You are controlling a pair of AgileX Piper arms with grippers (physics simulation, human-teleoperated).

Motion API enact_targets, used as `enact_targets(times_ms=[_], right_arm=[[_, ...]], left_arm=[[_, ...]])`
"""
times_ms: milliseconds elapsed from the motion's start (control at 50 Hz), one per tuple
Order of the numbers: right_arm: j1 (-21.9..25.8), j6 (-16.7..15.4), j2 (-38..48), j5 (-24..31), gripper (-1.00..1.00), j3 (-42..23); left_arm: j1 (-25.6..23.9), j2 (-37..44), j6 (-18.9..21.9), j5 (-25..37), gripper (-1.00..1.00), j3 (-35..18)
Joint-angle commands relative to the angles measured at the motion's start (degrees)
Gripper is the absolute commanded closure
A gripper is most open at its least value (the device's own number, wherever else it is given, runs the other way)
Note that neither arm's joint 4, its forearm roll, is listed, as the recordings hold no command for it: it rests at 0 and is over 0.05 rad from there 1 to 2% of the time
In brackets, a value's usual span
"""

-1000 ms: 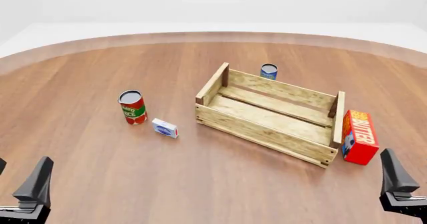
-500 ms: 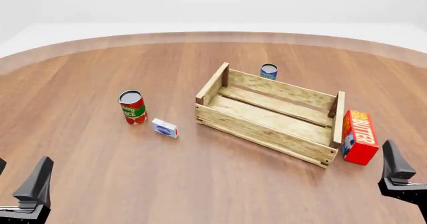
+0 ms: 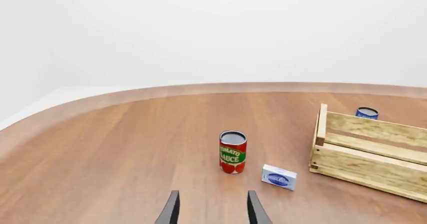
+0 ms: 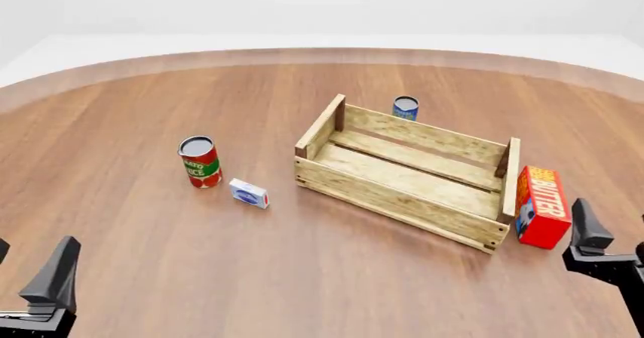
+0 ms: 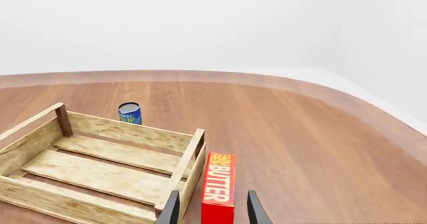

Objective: Pick up the butter and put it in the tray.

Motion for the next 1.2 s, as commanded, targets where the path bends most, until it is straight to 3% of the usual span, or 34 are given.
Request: enact_targets(times_ms=[20,240,1200], right_arm=[[-2.9,1.0,32.5,-28.7,-1.00,0.0],[-3.2,1.6,38.9,-33.9,-1.00,0.0],[-3.4,0.7,43.6,-34.1,-1.00,0.0]], left_arm=[[0.0,0.0,0.0,0.0,-1.00,0.0],[0.0,0.0,0.0,0.0,-1.00,0.0],[0.0,0.0,0.0,0.0,-1.00,0.0]])
